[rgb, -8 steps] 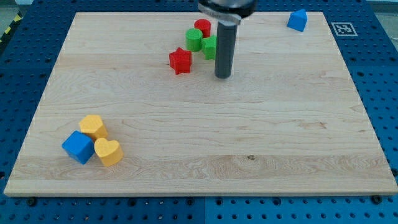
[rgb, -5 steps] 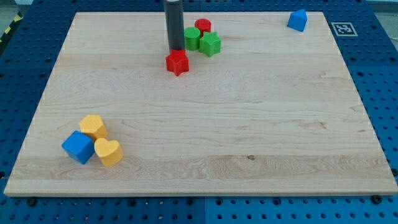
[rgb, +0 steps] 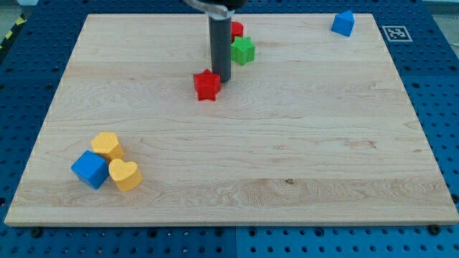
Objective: Move the red star towards the bottom
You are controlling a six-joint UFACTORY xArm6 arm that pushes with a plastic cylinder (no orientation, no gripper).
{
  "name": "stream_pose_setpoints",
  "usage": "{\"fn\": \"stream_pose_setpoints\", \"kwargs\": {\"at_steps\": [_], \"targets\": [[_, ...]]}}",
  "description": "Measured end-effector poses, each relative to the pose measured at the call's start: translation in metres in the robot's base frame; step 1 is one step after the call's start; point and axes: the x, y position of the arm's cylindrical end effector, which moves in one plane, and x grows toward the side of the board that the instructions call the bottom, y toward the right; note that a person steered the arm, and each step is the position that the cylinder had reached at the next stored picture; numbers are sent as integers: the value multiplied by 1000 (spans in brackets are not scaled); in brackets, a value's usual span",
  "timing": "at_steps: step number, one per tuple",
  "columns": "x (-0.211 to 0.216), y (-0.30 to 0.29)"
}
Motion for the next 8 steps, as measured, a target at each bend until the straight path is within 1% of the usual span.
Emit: {"fn": "stream_pose_setpoints", "kwargs": {"at_steps": [2,3,6,7,8], "targets": [[8,0],[21,-2],[20,-3],[19,-11],[19,-34]]}}
